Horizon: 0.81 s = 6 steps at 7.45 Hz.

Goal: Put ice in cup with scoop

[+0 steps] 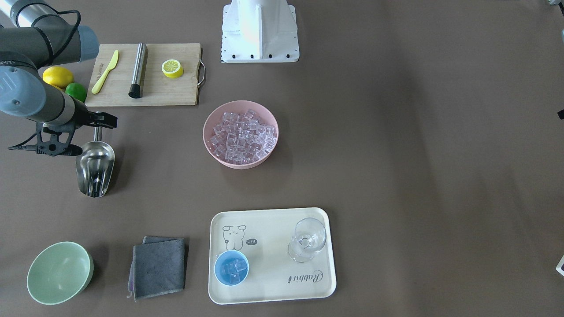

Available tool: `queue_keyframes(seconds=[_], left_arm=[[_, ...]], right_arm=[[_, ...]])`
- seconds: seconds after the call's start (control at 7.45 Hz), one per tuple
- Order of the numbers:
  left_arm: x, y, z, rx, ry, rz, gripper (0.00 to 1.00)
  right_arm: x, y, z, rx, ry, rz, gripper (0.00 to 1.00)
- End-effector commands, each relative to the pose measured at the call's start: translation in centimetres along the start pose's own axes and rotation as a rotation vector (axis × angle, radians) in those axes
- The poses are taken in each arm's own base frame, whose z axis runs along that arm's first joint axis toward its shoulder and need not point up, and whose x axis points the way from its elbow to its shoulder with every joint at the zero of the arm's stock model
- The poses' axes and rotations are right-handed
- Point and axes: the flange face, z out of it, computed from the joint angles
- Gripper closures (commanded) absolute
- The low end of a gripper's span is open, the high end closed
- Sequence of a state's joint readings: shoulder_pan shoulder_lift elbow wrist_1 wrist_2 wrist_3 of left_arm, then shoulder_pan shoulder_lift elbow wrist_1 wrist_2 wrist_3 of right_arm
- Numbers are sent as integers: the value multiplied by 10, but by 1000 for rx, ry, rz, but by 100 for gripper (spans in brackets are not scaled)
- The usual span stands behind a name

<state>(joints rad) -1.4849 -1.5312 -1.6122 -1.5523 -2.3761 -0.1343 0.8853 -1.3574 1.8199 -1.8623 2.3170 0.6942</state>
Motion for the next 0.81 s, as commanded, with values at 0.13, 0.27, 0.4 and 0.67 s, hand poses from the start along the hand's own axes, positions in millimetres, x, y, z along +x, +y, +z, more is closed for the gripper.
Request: queue_keyframes(seconds=[0.13, 0.27, 0.4, 0.67], left_arm=[[1, -1, -1, 3, -1, 4, 1], [2, -1, -2, 4, -1, 5, 1], [2, -1, -2, 5, -1, 6, 1], [4, -1, -4, 9, 0, 9, 1]], right_arm=[[101, -2, -152, 261, -138, 134, 0], [154, -1, -182, 327, -130, 98, 0], [216, 2, -189, 362, -83, -41, 0], [350, 9, -181, 369, -65, -135, 0]])
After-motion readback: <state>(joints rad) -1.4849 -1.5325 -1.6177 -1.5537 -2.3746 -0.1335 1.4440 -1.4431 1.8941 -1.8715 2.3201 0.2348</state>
